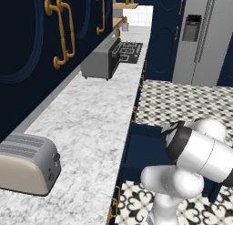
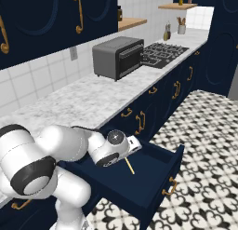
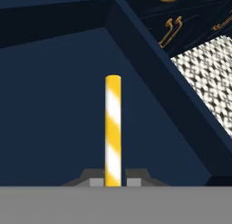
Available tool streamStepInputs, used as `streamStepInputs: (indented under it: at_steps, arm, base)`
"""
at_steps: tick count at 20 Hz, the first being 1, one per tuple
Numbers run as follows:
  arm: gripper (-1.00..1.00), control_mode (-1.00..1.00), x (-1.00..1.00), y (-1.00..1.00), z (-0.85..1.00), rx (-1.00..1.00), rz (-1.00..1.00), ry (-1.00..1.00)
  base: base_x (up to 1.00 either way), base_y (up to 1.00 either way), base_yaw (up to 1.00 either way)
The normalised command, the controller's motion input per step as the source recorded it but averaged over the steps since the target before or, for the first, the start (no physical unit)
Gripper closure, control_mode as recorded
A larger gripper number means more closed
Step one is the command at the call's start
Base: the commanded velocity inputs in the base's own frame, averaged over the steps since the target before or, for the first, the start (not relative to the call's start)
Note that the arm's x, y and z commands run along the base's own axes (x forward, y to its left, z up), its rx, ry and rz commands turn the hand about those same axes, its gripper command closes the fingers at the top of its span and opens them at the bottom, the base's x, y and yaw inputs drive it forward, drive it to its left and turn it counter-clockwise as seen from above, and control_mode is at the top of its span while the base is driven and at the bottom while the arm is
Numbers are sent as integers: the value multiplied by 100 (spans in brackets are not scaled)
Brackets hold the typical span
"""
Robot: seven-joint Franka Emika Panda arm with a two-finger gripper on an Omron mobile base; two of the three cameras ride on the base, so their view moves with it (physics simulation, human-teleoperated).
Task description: Take a straw from the drawer in front and place it inside the glass cup on the dining counter.
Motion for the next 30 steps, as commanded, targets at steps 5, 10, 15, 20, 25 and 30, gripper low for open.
streamStepInputs:
  at_steps: [5,10,15,20,25,30]
  arm:
    - [100,-100,0,-9,100,8,0,-1]
    - [100,-100,0,-1,98,13,0,-2]
    - [100,-100,-4,3,86,14,0,-6]
    - [100,-100,-15,17,82,14,-1,-6]
    - [100,-100,-35,36,64,12,-7,-9]
    - [100,-100,-49,42,46,9,-8,-11]
  base:
    - [0,0,0]
    - [0,0,0]
    - [0,0,0]
    - [0,0,0]
    - [0,0,0]
    - [0,0,0]
